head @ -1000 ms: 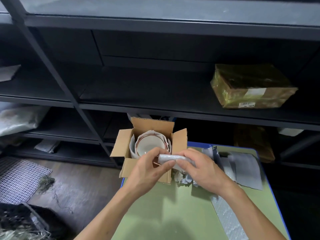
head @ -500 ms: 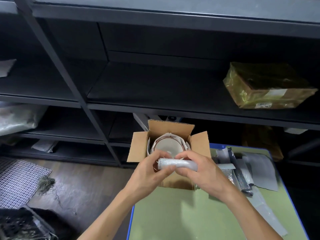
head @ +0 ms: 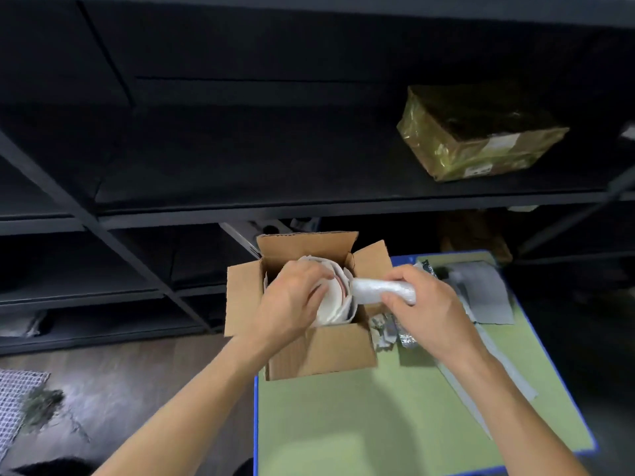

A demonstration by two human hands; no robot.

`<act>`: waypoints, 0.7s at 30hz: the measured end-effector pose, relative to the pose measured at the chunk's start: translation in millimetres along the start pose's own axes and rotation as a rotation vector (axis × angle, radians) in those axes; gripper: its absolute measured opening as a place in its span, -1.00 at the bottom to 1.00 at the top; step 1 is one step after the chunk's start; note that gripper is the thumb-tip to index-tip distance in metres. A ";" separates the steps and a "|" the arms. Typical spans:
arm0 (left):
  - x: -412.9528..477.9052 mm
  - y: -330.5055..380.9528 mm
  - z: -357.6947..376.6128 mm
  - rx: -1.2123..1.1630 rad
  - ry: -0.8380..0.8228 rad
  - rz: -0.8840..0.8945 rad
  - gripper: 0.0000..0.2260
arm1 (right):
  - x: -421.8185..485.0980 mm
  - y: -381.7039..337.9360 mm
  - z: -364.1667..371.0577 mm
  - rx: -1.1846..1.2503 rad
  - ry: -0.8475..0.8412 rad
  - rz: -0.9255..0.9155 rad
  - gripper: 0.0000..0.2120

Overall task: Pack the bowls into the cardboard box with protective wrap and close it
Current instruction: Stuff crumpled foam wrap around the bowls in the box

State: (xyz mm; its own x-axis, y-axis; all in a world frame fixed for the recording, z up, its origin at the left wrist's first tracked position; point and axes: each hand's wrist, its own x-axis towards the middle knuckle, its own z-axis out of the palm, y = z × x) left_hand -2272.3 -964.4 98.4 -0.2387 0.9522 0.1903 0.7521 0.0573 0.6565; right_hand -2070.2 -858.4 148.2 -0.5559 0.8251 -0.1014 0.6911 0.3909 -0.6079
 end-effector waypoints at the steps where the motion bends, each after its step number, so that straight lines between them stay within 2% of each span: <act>1: 12.5 -4.4 1.7 0.072 -0.038 0.061 -0.79 | 4.1 1.1 0.0 -0.056 0.033 -0.003 -0.81; 5: 50.7 -17.7 22.1 0.268 -0.254 0.134 -0.65 | 19.5 -2.7 6.9 -0.206 0.121 -0.086 -0.75; 8: 59.8 -20.2 33.8 0.342 -0.338 0.119 -0.65 | 28.7 -3.7 11.5 -0.267 0.142 -0.142 -0.74; 17: 57.7 -38.5 39.7 0.389 -0.313 0.187 -0.77 | 46.0 -3.3 16.6 -0.338 0.102 -0.187 -0.73; 21: 55.9 -44.6 42.5 0.347 -0.261 0.158 -0.77 | 57.9 -7.6 24.2 -0.397 0.074 -0.238 -0.76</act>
State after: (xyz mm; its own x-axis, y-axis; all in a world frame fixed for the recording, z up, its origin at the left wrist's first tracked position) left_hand -2293.1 -901.0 48.8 0.0250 0.9985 0.0488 0.9387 -0.0402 0.3424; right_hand -2118.8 -823.4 127.9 -0.6958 0.7149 0.0695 0.6798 0.6867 -0.2576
